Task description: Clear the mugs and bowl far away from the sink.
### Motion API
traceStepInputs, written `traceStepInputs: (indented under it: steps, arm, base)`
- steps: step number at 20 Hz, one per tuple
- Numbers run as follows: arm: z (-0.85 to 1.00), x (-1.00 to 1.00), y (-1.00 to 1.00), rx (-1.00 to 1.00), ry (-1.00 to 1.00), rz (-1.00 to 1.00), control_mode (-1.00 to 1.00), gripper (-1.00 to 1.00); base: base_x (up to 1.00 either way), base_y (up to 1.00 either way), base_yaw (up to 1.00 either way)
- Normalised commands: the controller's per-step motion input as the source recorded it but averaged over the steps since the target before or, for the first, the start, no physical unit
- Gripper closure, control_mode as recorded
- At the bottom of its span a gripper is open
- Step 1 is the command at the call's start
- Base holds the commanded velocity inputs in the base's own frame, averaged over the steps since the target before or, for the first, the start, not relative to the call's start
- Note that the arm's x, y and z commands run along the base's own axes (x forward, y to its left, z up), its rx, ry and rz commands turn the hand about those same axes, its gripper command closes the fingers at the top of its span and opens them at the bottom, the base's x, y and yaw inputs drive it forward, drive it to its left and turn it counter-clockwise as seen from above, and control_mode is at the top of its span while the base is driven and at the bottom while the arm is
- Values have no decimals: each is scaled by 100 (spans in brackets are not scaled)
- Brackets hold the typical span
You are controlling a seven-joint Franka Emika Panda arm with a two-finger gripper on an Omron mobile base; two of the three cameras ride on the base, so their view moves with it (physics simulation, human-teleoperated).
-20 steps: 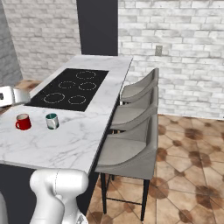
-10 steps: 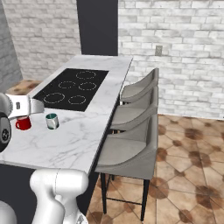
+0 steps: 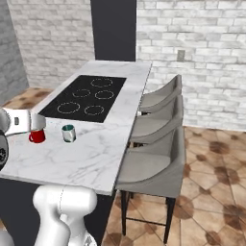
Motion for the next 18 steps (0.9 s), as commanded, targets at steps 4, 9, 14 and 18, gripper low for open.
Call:
traceStepInputs:
  steps: [4, 9, 14, 18]
  arm:
    - [0, 0, 0, 0, 0, 0, 100, -100]
    - [0, 0, 0, 0, 0, 0, 100, -100]
    - [0, 0, 0, 0, 0, 0, 100, -100]
    - [0, 0, 0, 0, 0, 0, 100, -100]
  base:
    - [-13, 100, 35]
    - [-6, 100, 43]
    - [-7, 100, 52]
    - [14, 100, 58]
